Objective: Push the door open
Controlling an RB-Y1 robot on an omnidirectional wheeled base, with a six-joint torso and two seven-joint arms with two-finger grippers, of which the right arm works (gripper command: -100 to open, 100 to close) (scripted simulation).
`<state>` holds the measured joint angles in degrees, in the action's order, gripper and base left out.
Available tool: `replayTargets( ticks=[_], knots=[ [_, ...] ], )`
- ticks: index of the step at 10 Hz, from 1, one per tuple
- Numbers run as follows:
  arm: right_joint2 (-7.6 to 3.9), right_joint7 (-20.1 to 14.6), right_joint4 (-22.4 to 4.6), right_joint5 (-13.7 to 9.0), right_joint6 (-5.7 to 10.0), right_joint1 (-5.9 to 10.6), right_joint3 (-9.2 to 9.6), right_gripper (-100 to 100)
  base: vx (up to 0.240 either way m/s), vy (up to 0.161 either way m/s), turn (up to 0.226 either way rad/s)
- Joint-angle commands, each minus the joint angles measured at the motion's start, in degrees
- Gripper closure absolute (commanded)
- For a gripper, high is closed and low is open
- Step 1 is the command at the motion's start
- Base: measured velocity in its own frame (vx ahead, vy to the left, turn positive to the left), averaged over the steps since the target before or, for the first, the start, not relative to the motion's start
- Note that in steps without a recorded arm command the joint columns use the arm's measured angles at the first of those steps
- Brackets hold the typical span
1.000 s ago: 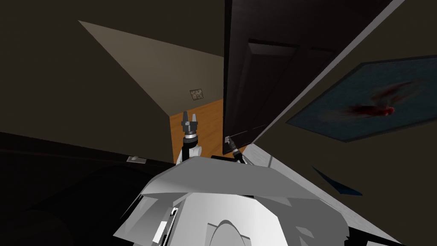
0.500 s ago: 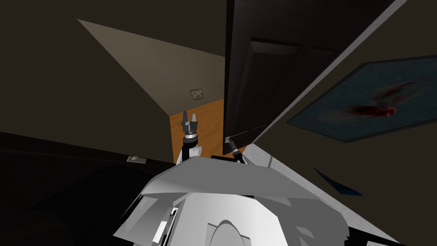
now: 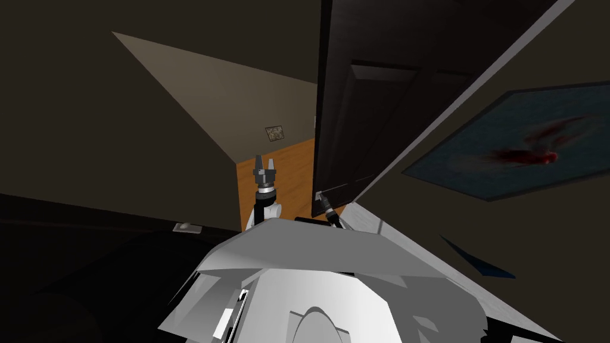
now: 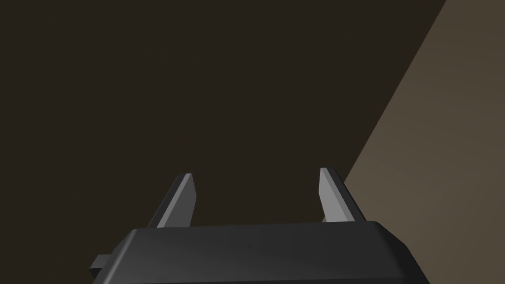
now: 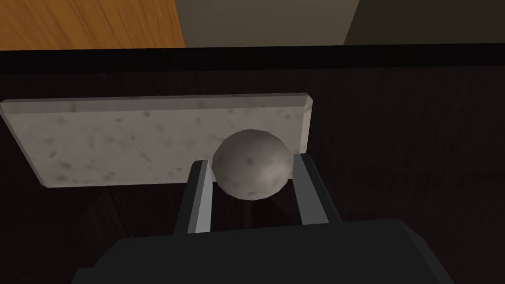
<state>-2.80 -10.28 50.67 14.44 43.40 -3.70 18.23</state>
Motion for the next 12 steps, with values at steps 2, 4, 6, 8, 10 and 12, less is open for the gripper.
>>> replayTargets(
  ticks=[2, 4, 6, 8, 10, 12],
  knots=[
    [-0.77, 0.6, -0.42, -1.18, 0.09, 1.05, -2.22, 100, 0.178, 0.123, -0.051],
    [-1.0, 1.03, -0.7, -1.86, 0.02, 1.32, -3.42, 100, 0.162, 0.106, -0.064],
    [-1.3, 0.08, 0.69, -1.68, -0.42, 0.5, -2.61, -100, -0.14, -0.001, -0.067],
    [-1.02, -0.28, 1.36, -1.82, -0.47, -0.02, -2.51, -100, -0.269, -0.024, -0.049],
    [-0.47, -0.58, 1.92, -1.94, -0.52, -0.46, -2.42, -100, -0.235, -0.03, -0.044],
    [-0.84, -0.2, 1.28, -2.0, -0.09, -0.2, -2.68, -100, -0.021, 0.012, 0.013]
  ],
)
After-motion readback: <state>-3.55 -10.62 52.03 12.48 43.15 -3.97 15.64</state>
